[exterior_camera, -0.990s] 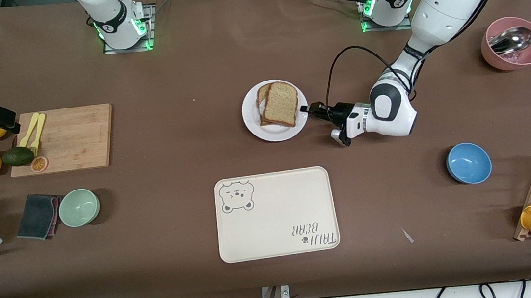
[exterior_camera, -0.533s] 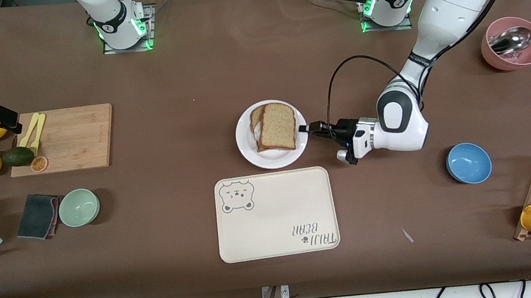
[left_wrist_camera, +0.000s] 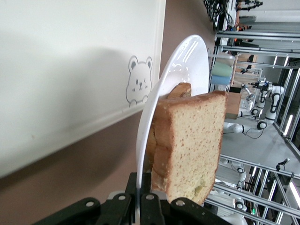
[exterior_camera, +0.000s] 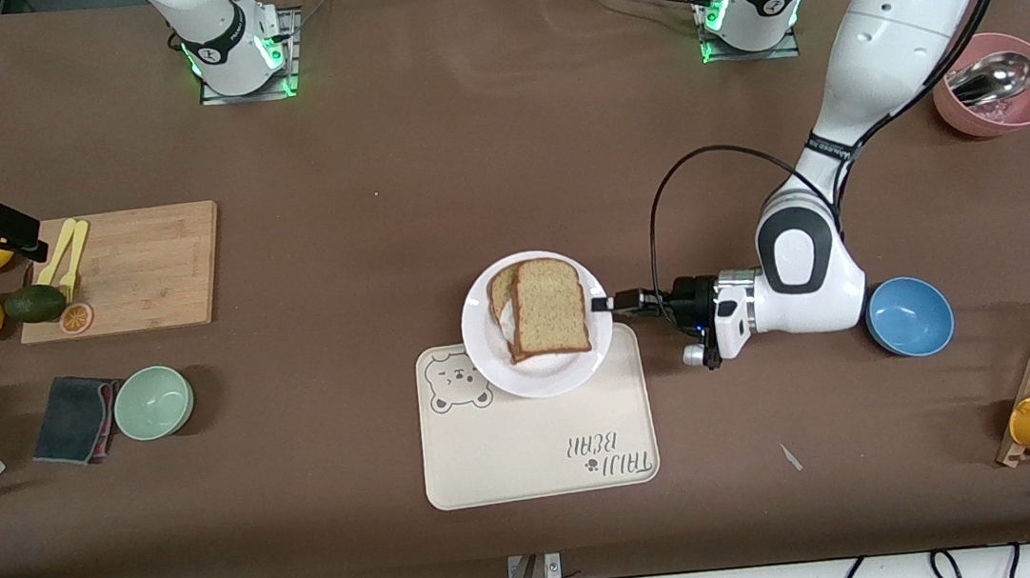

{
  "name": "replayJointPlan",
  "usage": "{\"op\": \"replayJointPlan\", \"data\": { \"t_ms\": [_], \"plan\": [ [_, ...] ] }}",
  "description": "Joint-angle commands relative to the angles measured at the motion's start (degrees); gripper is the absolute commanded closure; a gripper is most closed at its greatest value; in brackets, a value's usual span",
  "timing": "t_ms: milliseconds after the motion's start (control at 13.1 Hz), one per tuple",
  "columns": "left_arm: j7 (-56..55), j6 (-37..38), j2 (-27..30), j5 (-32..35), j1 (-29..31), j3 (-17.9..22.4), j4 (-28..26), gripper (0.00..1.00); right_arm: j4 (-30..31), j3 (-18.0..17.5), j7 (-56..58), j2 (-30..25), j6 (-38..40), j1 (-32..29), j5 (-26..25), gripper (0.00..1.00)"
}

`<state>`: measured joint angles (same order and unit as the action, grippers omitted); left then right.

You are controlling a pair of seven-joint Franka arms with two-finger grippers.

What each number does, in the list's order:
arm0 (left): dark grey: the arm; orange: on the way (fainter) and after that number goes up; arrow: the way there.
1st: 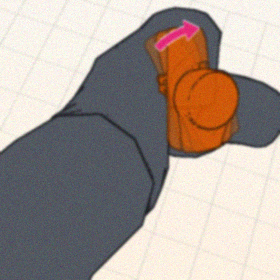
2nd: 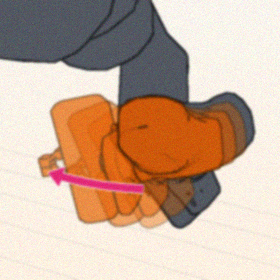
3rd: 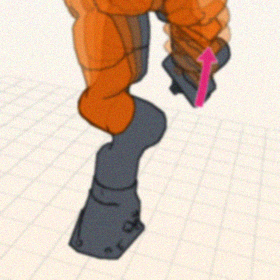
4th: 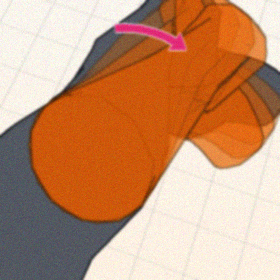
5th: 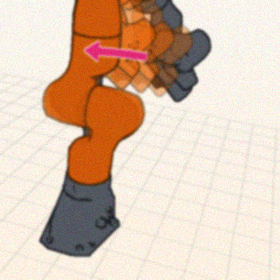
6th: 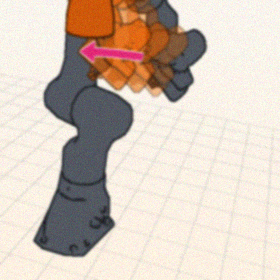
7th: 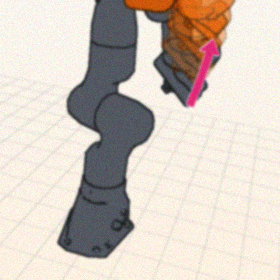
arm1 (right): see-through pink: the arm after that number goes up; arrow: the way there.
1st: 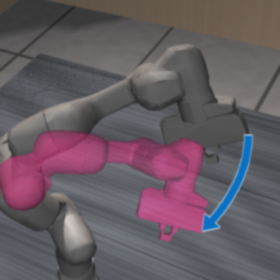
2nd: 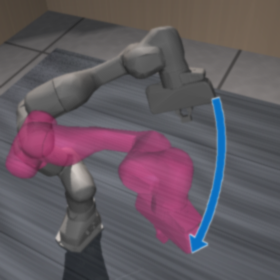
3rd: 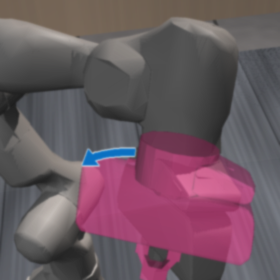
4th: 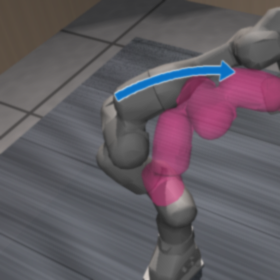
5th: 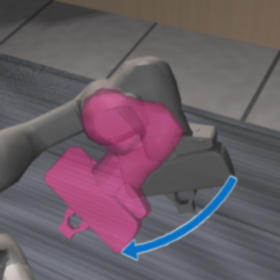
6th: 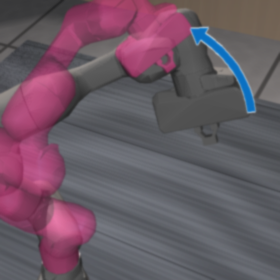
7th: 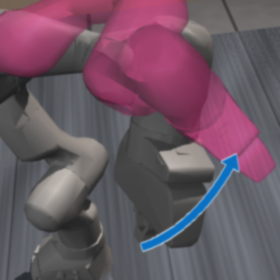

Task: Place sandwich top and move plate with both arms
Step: 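Slide the plate with the left gripper onto the bear tray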

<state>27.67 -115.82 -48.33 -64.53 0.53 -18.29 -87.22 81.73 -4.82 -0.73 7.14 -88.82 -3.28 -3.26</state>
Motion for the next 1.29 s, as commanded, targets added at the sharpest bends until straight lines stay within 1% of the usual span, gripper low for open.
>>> {"op": "replayJointPlan", "data": {
  "t_ms": [0, 152, 305, 381, 533, 838, 1219],
  "plan": [
    [-4.0, 0.7, -5.8, -1.7, -0.8, 0.2, 10.5, 1.0, -0.8, 0.1, 0.3, 0.7, 0.1, 0.4, 0.1, 0.0],
    [-6.0, 0.2, -8.3, -1.6, -2.5, 2.5, 15.3, 1.0, -0.8, 0.1, 0.3, 0.8, 0.0, 0.4, 0.1, 0.0],
    [-6.4, -0.3, -10.2, -1.6, -4.6, 5.5, 17.9, 1.0, -0.7, 0.1, 0.4, 0.8, 0.0, 0.4, 0.1, 0.0],
    [-7.2, -0.5, -10.9, -1.7, -5.2, 6.2, 18.5, 1.0, -0.8, 0.1, 0.3, 0.9, 0.0, 0.4, 0.1, 0.0],
    [-7.2, -2.8, -12.2, -1.7, -5.5, 6.2, 19.5, 1.0, -0.8, 0.1, 0.3, 1.1, -0.6, 0.4, 0.2, 0.0],
    [-6.3, -7.8, -14.2, -2.0, -6.8, 6.2, 19.9, 1.0, -0.7, 0.1, 0.3, 1.2, -0.7, 1.3, 0.1, 0.0],
    [-5.9, -8.4, -14.8, -2.9, -6.9, 5.9, 19.9, 1.0, -0.6, 0.1, 0.5, 1.8, -0.8, 1.3, 0.0, 0.0]
  ]
}}
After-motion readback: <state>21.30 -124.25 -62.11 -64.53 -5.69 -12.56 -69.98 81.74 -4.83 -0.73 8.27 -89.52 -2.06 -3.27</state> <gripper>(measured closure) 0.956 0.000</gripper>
